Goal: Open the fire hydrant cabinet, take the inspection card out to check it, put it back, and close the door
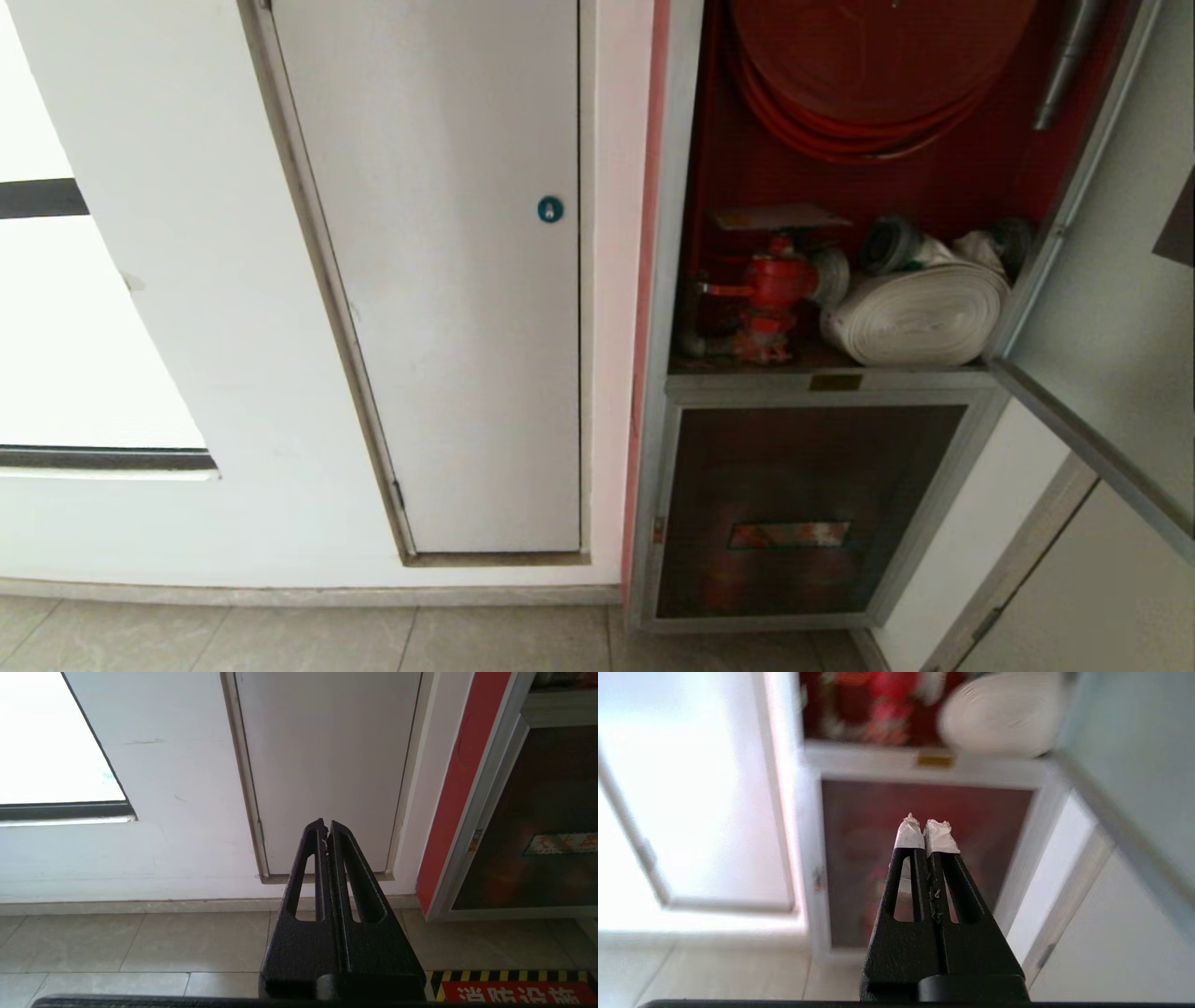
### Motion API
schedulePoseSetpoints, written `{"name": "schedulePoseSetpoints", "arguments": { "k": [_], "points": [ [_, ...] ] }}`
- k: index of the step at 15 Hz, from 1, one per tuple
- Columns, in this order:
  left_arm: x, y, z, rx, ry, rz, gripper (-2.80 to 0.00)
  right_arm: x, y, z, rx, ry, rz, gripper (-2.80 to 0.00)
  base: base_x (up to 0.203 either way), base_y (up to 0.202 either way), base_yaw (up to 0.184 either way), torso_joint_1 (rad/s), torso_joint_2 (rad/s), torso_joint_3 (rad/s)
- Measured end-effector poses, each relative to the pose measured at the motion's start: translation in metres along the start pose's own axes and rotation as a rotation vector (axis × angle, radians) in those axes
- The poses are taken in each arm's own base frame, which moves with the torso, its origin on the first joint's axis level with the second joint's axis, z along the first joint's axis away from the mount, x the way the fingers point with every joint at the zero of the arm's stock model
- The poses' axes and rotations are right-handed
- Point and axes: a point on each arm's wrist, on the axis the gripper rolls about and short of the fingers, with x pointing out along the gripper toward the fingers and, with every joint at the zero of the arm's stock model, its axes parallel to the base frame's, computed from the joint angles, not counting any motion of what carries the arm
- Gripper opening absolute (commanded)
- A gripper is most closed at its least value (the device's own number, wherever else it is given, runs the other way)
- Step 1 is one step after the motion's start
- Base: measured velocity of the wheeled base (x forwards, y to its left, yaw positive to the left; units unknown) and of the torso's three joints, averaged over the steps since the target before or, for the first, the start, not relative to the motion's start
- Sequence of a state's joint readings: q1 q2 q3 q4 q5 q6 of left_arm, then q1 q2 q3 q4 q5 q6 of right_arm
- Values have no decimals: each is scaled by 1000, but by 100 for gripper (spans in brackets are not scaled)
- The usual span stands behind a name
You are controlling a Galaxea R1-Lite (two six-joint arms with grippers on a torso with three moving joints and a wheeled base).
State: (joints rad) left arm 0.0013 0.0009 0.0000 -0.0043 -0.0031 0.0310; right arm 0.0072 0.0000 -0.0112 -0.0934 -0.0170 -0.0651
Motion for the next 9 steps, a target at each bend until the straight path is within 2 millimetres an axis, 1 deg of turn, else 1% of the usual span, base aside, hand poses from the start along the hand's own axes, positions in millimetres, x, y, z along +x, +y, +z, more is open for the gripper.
{"name": "schedulePoseSetpoints", "arguments": {
  "k": [4, 9],
  "points": [
    [0, 0, 0, 0, 0, 0, -280, 0, 2, -13, -16, 109, 41, -280, 0, 0, 0, 0, 0, 0],
    [0, 0, 0, 0, 0, 0, -280, 0, 2, -13, 25, 105, 50, -280, 0, 0, 0, 0, 0, 0]
  ]
}}
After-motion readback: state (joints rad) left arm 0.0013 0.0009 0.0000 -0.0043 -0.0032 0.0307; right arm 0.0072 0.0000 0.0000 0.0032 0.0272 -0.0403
